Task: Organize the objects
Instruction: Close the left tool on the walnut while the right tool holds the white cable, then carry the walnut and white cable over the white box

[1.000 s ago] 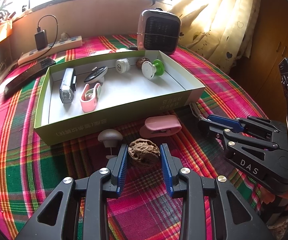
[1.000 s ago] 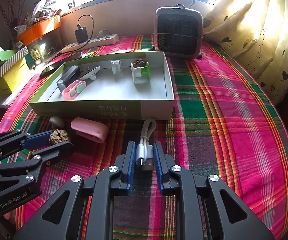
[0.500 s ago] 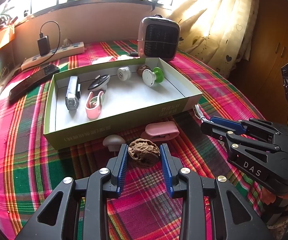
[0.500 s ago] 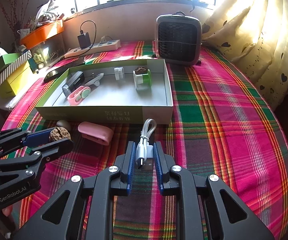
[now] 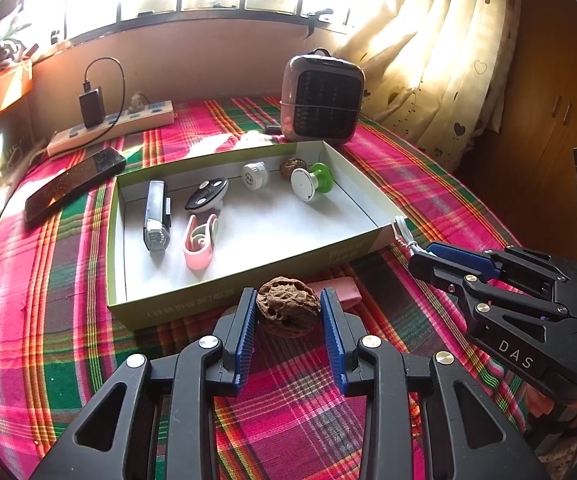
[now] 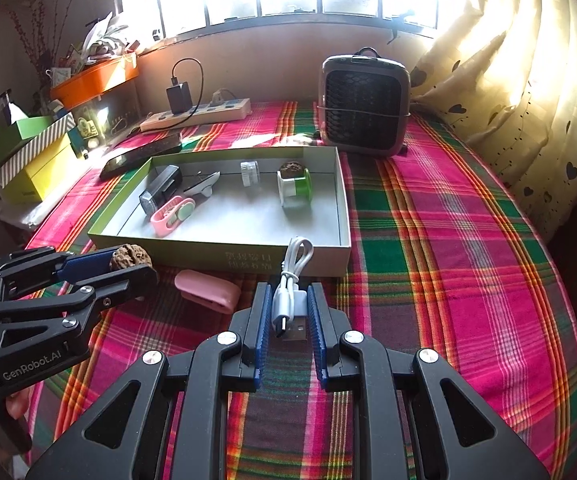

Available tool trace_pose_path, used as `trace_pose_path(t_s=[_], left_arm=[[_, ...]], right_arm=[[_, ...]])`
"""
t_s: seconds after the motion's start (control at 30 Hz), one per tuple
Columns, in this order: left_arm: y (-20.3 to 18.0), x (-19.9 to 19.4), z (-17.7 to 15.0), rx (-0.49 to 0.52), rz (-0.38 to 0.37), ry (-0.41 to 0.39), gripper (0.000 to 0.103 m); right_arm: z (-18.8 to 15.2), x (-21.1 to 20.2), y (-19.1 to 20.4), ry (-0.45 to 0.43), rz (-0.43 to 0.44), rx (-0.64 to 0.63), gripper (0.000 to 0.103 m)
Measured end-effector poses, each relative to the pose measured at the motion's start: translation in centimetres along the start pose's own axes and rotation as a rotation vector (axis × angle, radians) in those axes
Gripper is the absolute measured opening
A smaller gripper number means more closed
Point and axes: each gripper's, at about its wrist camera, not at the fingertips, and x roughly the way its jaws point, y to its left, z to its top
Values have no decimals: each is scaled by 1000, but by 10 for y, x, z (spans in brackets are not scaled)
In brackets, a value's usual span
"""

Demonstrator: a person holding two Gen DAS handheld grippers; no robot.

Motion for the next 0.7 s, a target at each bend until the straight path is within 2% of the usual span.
trace_pose_path(t_s=[0.3, 0.7], left_arm=[[3, 7, 18, 12, 1, -7, 30], [18, 34, 44, -11, 2, 12, 30]], right_arm=[[20, 10, -3, 5, 22, -7, 20], [43, 41, -6, 54, 53, -8, 20]])
